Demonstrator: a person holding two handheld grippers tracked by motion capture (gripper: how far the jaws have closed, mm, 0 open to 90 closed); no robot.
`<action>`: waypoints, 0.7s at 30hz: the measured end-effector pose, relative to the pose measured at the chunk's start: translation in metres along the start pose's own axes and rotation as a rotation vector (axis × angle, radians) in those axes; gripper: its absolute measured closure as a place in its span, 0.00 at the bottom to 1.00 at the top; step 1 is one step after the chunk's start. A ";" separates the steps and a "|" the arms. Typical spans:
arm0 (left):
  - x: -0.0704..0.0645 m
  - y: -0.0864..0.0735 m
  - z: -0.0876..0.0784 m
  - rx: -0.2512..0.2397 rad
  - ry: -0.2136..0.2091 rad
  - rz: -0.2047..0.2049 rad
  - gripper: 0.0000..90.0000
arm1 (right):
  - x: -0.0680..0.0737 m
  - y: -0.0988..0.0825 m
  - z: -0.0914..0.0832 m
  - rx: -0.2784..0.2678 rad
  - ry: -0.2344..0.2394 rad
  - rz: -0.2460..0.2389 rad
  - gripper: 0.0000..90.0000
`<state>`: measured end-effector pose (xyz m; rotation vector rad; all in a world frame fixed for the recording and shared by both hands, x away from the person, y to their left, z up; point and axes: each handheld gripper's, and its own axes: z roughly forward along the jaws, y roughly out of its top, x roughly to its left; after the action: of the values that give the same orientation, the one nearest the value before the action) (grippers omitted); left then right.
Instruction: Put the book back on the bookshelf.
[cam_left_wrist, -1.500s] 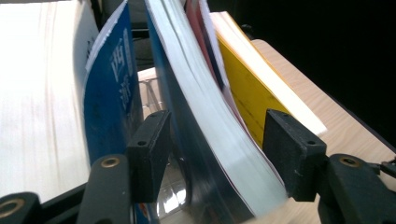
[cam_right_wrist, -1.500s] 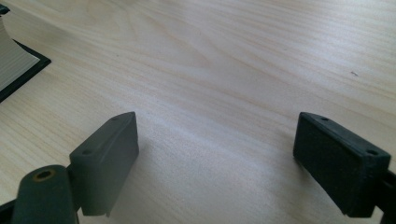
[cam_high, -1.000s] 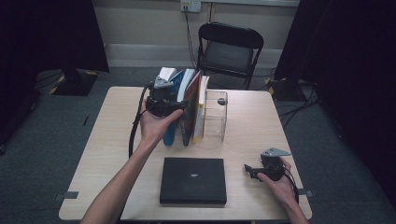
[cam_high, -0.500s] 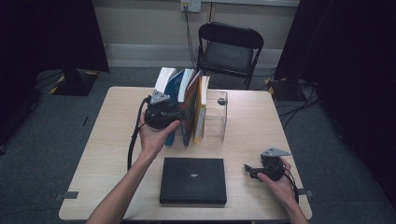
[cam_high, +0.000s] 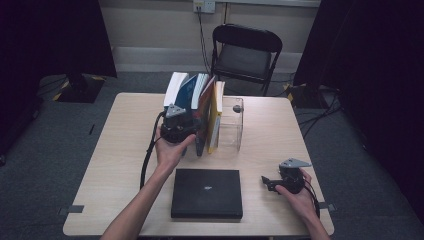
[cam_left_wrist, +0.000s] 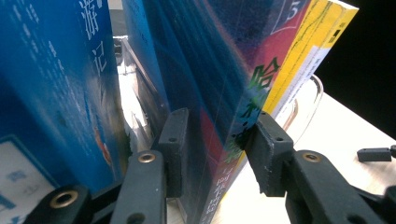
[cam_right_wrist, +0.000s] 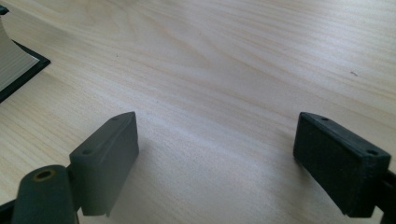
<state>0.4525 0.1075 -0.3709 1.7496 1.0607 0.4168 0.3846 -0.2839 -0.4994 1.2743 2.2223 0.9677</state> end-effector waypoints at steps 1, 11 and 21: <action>0.000 0.000 0.000 -0.001 0.001 -0.010 0.68 | 0.000 0.000 0.000 0.000 0.000 0.000 0.16; 0.001 -0.003 0.002 -0.017 -0.018 -0.059 0.68 | 0.000 0.000 0.000 0.000 0.000 0.000 0.16; 0.006 -0.011 -0.004 0.002 -0.006 -0.043 0.61 | 0.000 0.000 0.000 0.000 0.000 0.000 0.16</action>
<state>0.4479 0.1155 -0.3801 1.7258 1.0926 0.3835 0.3847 -0.2838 -0.4994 1.2744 2.2220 0.9674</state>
